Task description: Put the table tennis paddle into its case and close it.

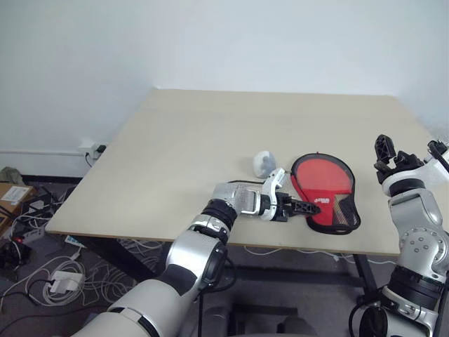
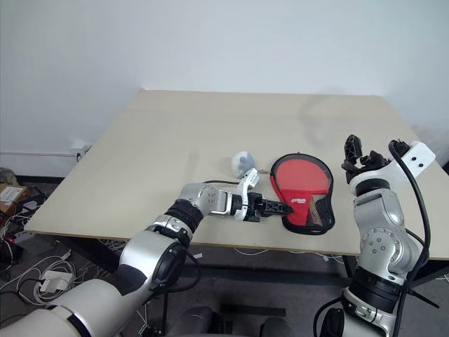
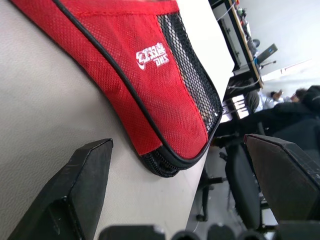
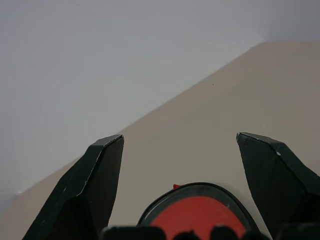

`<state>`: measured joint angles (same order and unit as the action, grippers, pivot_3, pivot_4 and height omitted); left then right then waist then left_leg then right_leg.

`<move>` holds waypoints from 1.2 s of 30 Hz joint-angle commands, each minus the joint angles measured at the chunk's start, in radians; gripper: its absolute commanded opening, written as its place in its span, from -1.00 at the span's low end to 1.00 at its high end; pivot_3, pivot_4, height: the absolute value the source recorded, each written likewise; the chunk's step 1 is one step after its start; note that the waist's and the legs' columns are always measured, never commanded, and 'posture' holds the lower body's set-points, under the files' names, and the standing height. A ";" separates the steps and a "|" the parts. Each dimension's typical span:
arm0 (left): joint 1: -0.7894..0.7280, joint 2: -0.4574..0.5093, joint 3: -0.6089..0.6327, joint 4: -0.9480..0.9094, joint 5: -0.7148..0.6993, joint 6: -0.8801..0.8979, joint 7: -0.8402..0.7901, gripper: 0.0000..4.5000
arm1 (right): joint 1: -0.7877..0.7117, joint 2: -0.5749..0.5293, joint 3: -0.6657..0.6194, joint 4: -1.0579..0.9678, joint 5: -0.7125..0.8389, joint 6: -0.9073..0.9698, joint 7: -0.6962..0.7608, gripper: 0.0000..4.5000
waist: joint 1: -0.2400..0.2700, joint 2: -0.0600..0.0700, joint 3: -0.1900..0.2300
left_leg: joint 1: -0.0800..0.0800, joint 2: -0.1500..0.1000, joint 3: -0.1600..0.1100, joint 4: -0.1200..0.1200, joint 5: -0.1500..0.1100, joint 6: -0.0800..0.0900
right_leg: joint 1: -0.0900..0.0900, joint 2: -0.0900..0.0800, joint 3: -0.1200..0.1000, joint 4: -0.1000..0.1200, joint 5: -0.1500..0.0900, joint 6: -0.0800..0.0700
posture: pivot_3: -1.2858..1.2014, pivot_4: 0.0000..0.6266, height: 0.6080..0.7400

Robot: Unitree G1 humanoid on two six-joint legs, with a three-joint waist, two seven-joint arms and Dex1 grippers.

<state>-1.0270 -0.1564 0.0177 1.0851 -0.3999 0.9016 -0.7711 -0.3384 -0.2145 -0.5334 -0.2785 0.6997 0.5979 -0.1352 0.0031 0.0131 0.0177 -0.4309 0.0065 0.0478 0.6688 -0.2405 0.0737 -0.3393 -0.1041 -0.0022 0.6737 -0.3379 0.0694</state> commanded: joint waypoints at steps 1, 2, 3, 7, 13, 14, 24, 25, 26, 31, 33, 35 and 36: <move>-0.059 -0.249 0.009 0.043 -0.012 -0.003 0.033 1.00 | -0.002 -0.018 0.001 -0.025 -0.016 -0.022 -0.009 0.73 | 0.001 0.000 0.000 | 0.000 0.000 0.000 0.000 0.000 0.000 | 0.000 0.000 0.000 0.000 0.000 0.000 | 0.03 -1.00 0.61; -0.061 -0.250 0.010 0.046 -0.015 -0.003 0.033 1.00 | -0.001 -0.018 0.001 -0.027 -0.017 -0.022 -0.010 0.73 | 0.001 0.000 0.000 | 0.000 0.000 0.000 0.000 0.000 0.000 | 0.000 0.000 0.000 0.000 0.000 0.000 | 0.03 -1.00 0.61; -0.064 -0.254 0.011 0.049 -0.020 -0.003 0.030 1.00 | 0.000 -0.018 -0.002 -0.028 -0.019 -0.023 -0.014 0.73 | 0.001 0.000 0.000 | 0.000 0.000 0.000 0.000 0.000 0.000 | 0.000 0.000 0.000 0.000 0.000 0.000 | 0.03 -1.00 0.61; -0.071 -0.270 -0.003 0.058 -0.011 -0.015 0.031 0.59 | 0.008 -0.014 -0.016 -0.031 -0.016 -0.024 -0.027 0.75 | 0.000 0.000 0.000 | 0.000 0.000 0.000 0.000 0.000 0.000 | 0.000 0.000 0.000 0.000 0.000 0.000 | 0.03 -1.00 0.61; -0.083 -0.268 0.004 0.075 -0.021 0.002 0.036 -0.01 | 0.027 -0.009 -0.012 -0.028 -0.022 -0.037 -0.032 0.75 | -0.001 0.000 0.000 | 0.000 0.000 0.000 0.000 0.000 0.000 | 0.000 0.000 0.000 0.000 0.000 0.000 | 0.03 -1.00 0.61; -0.085 -0.268 0.007 0.078 -0.023 0.002 0.038 -0.01 | 0.029 -0.009 -0.012 -0.027 -0.023 -0.039 -0.033 0.75 | -0.001 0.000 0.000 | 0.000 0.000 0.000 0.000 0.000 0.000 | 0.000 0.000 0.000 0.000 0.000 0.000 | 0.03 -1.00 0.61; -0.098 -0.287 0.010 0.089 -0.018 -0.032 0.035 -0.18 | 0.034 -0.005 0.017 -0.024 -0.040 -0.034 -0.031 0.75 | -0.001 0.000 0.000 | 0.000 0.000 0.000 0.000 0.000 0.000 | 0.000 0.000 0.000 0.000 0.000 0.000 | 0.03 -1.00 0.61; -0.096 -0.287 0.006 0.089 -0.013 -0.037 0.039 -0.29 | 0.037 -0.008 0.028 -0.026 -0.044 -0.024 -0.026 0.75 | -0.001 0.000 0.000 | 0.000 0.000 0.000 0.000 0.000 0.000 | 0.000 0.000 0.000 0.000 0.000 0.000 | 0.03 -1.00 0.61; -0.095 -0.287 0.006 0.089 -0.013 -0.037 0.042 -0.44 | 0.043 -0.014 0.042 -0.029 -0.054 -0.021 -0.019 0.75 | -0.001 0.000 0.000 | 0.000 0.000 0.000 0.000 0.000 0.000 | -0.001 0.000 0.000 0.000 0.000 0.000 | 0.03 -1.00 0.61; -0.066 -0.210 -0.143 -0.028 0.048 -0.062 -0.116 -0.74 | 0.073 -0.074 0.132 -0.022 -0.094 0.075 0.005 0.75 | -0.001 0.000 0.000 | 0.000 -0.001 0.001 0.000 0.000 0.000 | -0.001 0.000 0.001 0.000 0.000 0.000 | 0.03 -1.00 0.61; -0.008 -0.119 -0.239 -0.180 0.069 -0.088 -0.206 -0.74 | 0.085 -0.116 0.190 -0.022 -0.138 0.117 0.023 0.75 | -0.001 0.001 0.002 | 0.000 -0.005 0.001 0.000 0.000 0.000 | -0.001 0.000 0.001 0.000 0.000 0.000 | 0.03 -1.00 0.61; 0.061 -0.010 -0.331 -0.351 0.104 -0.114 -0.253 -0.74 | 0.087 -0.133 0.217 -0.027 -0.124 0.177 0.042 0.75 | -0.001 0.002 0.001 | 0.000 -0.006 0.001 0.000 0.000 0.000 | -0.001 0.000 0.001 0.000 0.000 0.000 | 0.03 -1.00 0.61; 0.093 0.035 -0.363 -0.426 0.122 -0.128 -0.262 -0.74 | 0.089 -0.140 0.232 -0.031 -0.128 0.194 0.049 0.75 | -0.002 0.002 0.001 | 0.000 -0.005 0.002 -0.001 0.000 0.000 | -0.001 0.000 0.002 -0.001 0.000 0.000 | 0.03 -1.00 0.61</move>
<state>-0.9784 -0.1336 -0.2927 0.7560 -0.3083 0.7971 -0.9953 -0.2437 -0.3381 -0.3182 -0.2774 0.5767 0.7634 -0.1052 0.0015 0.0151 0.0187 -0.4305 0.0028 0.0494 0.6672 -0.2406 0.0733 -0.3397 -0.1039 0.0002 0.6723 -0.3382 0.0690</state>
